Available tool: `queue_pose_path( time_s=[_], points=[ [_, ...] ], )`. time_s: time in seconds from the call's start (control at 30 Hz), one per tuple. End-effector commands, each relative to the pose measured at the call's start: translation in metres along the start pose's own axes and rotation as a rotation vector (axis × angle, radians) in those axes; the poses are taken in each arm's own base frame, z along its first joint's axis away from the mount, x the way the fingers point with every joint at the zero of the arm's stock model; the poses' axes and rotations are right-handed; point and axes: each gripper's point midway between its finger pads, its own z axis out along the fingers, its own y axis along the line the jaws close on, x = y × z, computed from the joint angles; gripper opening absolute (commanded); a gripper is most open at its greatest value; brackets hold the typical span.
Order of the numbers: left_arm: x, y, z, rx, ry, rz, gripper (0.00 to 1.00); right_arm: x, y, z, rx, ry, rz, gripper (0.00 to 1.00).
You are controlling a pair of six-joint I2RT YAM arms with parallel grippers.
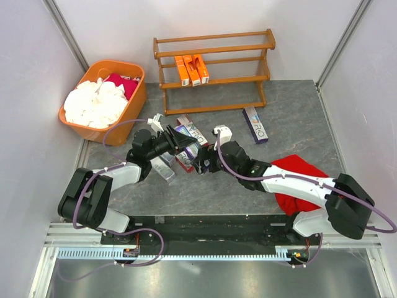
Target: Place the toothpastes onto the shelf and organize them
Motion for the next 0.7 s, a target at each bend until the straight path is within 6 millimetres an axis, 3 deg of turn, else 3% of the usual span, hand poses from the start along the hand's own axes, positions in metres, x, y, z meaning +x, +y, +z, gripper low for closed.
queue_pose_path(
  time_s=[0.0,0.13,0.3,0.4,0.5,0.67],
  points=[
    [-0.007,-0.029,-0.003,0.122,-0.035,0.012,0.53,-0.022,0.011,-0.017,-0.066,-0.097,0.161,0.98],
    [-0.011,-0.038,-0.005,0.170,-0.061,0.013,0.53,-0.026,0.008,-0.039,-0.166,-0.174,0.372,0.98],
    [-0.011,-0.045,-0.008,0.233,-0.075,-0.020,0.53,-0.029,-0.016,-0.060,-0.285,-0.274,0.628,0.98],
    [-0.011,-0.051,-0.009,0.293,-0.078,-0.048,0.53,-0.019,-0.016,-0.067,-0.358,-0.260,0.672,0.98],
    [-0.010,-0.055,-0.009,0.357,-0.075,-0.078,0.52,-0.024,-0.004,-0.074,-0.467,-0.289,0.705,0.98],
    [-0.007,-0.053,-0.008,0.405,-0.059,-0.115,0.52,-0.023,0.006,-0.068,-0.534,-0.267,0.716,0.98]
  ],
)
